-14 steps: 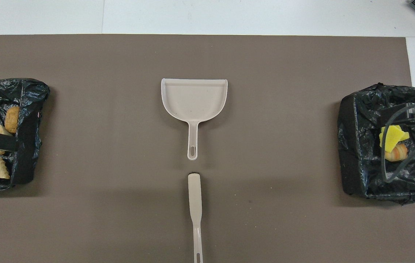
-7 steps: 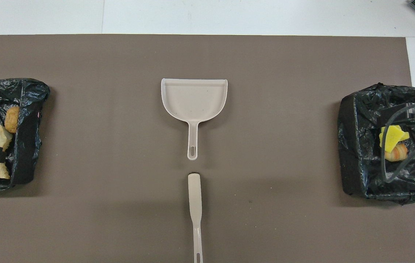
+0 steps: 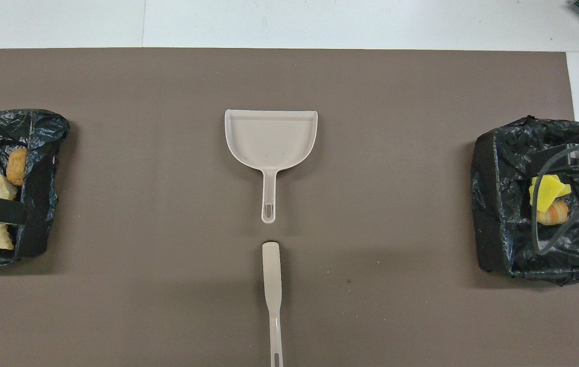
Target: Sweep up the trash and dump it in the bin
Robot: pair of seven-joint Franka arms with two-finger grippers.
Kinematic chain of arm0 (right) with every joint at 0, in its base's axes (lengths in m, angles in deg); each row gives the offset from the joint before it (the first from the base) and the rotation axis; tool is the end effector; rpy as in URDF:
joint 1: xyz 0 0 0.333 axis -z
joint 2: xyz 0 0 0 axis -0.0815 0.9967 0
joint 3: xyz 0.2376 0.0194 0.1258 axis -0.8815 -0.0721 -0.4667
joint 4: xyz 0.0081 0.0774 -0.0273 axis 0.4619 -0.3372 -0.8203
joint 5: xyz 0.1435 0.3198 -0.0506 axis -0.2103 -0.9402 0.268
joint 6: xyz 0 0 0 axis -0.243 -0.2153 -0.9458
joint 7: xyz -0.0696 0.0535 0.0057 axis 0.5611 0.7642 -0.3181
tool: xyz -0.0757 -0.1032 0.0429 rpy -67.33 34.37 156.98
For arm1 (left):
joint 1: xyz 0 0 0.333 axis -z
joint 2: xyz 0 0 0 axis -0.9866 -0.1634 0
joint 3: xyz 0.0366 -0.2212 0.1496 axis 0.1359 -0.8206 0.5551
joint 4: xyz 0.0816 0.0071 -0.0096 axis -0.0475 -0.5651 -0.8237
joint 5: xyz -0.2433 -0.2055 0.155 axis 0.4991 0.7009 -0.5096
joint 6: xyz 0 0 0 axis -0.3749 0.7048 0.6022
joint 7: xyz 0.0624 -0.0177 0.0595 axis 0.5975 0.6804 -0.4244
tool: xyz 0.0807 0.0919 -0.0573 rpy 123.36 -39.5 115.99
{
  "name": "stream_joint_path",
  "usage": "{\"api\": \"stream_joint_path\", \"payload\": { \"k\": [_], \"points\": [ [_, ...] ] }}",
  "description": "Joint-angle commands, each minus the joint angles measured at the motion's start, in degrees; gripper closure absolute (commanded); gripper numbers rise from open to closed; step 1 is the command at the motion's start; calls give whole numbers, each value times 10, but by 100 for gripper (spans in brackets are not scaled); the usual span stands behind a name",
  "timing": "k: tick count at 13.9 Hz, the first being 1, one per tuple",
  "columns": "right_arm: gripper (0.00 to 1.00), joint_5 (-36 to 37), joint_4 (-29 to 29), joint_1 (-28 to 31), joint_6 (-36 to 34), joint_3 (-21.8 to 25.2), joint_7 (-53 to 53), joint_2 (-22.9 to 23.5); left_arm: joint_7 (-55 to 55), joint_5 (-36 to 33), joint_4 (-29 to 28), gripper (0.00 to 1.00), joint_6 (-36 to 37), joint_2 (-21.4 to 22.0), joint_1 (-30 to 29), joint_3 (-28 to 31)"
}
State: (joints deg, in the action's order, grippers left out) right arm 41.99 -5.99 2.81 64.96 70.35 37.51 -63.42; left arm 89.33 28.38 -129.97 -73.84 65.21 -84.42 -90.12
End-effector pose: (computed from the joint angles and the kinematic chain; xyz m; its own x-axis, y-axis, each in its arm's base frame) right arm 0.5058 -0.0027 0.5680 0.9983 -0.0588 0.0062 -0.0587 -0.9982 -0.0116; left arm 0.4545 -0.0383 0.5959 0.9932 -0.1108 -0.0348 -0.1118 -0.9934 -0.0273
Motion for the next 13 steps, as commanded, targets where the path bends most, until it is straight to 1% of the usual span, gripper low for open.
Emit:
{"api": "stream_joint_path", "payload": {
  "k": [1, 6, 13],
  "points": [
    [0, -8, -14, 1, 9, 1, -7, -10, -17, 1, 38, 0, 4, -2, -2, 4],
    [0, -8, -14, 1, 8, 1, -7, -10, -13, -3, 38, 0, 13, -1, 4, 5],
    [0, -8, -15, 1, 6, 1, -7, -10, -14, 5, 37, 0, -6, 4, -1, 8]
  ]
}}
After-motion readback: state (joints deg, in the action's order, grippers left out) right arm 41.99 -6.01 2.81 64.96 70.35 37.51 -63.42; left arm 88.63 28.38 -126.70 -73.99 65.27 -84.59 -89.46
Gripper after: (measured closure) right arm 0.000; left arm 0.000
